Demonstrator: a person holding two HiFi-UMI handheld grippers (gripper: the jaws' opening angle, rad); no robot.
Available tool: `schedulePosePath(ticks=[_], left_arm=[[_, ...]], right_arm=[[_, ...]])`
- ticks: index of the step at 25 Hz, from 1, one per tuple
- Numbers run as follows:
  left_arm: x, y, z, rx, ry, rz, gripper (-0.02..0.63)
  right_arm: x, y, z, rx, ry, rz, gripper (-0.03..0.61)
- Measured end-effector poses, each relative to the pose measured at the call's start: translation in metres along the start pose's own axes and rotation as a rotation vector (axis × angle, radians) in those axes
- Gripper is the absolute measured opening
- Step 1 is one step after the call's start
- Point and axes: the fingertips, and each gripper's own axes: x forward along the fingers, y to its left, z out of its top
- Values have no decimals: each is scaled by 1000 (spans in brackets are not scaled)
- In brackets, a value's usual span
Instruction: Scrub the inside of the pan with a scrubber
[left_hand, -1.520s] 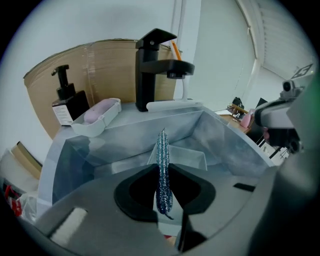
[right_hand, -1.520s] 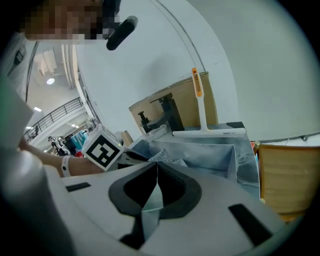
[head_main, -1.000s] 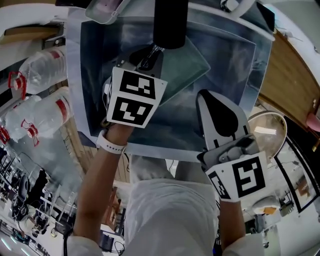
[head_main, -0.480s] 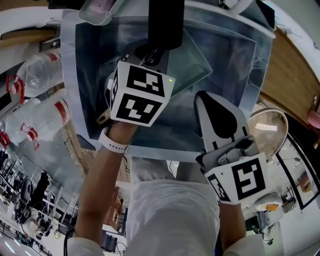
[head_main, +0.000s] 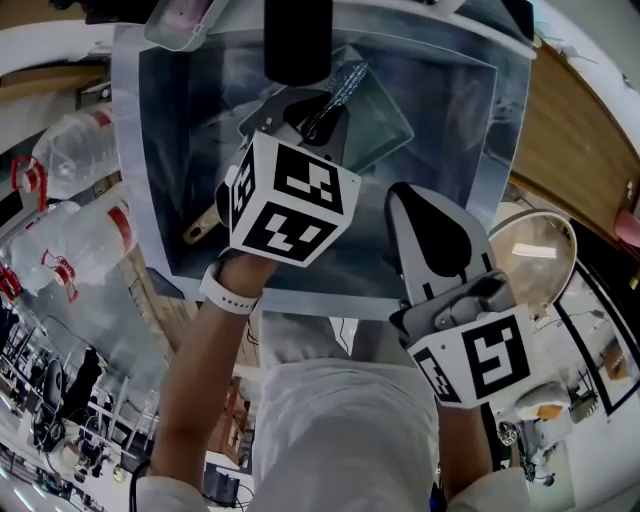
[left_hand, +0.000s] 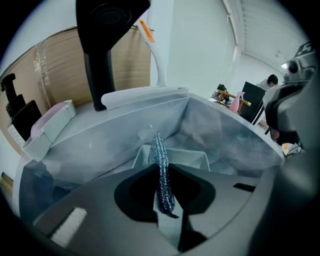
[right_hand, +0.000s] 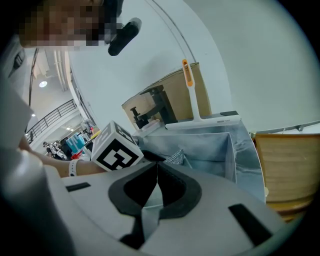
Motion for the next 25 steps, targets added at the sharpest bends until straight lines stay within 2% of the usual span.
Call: schedulePosePath(ticks=[17, 25], left_arm=[[-2, -70, -15, 25, 27, -108, 64], [-12, -88, -23, 66, 38, -196, 64]], right_arm=[[-30, 2, -10, -15, -17, 13, 6], [-38, 6, -12, -21, -16, 16, 6]])
